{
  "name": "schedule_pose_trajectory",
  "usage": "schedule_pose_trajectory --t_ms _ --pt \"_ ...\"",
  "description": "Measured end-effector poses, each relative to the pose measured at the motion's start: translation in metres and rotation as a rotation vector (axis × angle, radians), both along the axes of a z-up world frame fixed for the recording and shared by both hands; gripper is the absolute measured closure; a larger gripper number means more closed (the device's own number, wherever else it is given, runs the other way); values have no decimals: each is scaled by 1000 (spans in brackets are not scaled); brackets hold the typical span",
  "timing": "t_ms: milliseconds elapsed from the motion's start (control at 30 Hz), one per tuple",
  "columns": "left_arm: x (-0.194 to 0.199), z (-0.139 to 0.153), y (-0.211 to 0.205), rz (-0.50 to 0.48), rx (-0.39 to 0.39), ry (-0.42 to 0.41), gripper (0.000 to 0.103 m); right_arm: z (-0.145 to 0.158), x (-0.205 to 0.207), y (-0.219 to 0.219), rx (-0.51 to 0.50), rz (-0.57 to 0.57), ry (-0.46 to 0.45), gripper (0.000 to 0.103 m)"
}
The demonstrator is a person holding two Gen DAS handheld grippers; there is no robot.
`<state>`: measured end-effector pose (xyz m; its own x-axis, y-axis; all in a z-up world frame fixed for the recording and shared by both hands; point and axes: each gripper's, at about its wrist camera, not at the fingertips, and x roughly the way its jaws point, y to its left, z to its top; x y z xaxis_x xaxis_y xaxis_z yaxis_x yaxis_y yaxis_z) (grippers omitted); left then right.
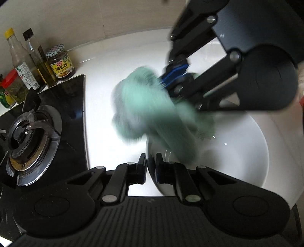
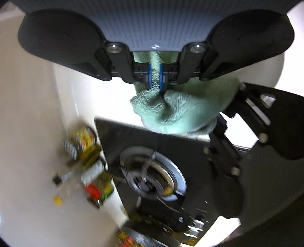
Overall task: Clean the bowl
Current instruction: 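Lift the cloth and wipe the bowl rim with the right gripper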
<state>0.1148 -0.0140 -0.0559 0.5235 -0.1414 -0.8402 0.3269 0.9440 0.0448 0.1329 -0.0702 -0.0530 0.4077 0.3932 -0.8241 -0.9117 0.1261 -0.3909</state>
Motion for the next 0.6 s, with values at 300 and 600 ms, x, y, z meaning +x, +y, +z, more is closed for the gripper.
schedule_pose_trajectory --t_ms 300,600 --pt "1 1 -6 35 21 -8 92 -7 4 -74 -51 -294 138 97" --pt "1 1 -8 65 29 2 92 -12 -76 -123 26 -489 203 97"
